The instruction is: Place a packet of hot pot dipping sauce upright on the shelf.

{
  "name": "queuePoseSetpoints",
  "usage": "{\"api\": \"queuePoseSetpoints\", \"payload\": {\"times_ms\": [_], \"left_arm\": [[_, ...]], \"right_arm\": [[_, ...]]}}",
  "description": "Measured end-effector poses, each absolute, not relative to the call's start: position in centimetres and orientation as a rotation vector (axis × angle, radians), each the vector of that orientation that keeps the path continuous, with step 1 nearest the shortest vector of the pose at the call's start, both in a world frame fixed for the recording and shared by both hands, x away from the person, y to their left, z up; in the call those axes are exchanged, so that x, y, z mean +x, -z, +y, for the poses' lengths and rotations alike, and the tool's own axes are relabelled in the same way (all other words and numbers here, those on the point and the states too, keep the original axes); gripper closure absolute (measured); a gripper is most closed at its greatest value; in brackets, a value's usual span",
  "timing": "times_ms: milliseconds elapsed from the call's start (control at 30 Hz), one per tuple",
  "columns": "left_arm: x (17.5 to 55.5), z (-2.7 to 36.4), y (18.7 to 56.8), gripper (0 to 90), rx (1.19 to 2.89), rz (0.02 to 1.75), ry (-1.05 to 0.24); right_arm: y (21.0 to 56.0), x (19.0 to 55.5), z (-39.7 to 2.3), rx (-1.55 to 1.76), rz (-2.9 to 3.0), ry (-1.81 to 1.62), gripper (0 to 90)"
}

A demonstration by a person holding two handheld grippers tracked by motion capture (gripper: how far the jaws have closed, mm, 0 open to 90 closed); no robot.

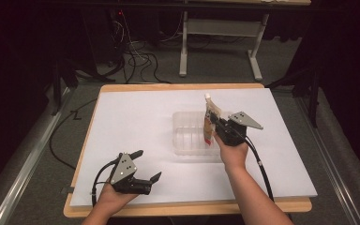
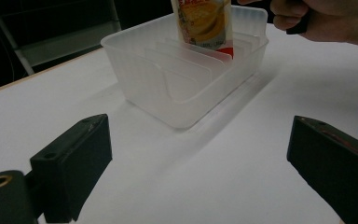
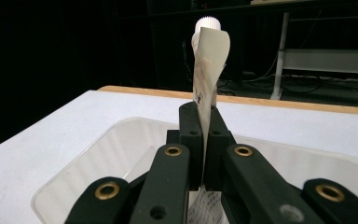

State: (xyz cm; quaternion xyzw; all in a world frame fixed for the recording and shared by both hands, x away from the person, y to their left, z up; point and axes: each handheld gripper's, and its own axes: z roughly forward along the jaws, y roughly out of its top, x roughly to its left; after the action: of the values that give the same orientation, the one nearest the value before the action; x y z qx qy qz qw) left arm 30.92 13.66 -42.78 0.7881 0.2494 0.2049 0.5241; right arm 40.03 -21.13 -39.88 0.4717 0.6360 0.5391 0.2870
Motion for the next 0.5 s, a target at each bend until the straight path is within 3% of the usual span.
{"api": "queuePoseSetpoints", "payload": {"times_ms": [500], "left_arm": [[31.0,13.6,42.8,6.9,1.888,0.596,-0.492]], "right_arm": [[41.5,40.1,-21.1,1.285,1.727,-1.416,90.0]]}}
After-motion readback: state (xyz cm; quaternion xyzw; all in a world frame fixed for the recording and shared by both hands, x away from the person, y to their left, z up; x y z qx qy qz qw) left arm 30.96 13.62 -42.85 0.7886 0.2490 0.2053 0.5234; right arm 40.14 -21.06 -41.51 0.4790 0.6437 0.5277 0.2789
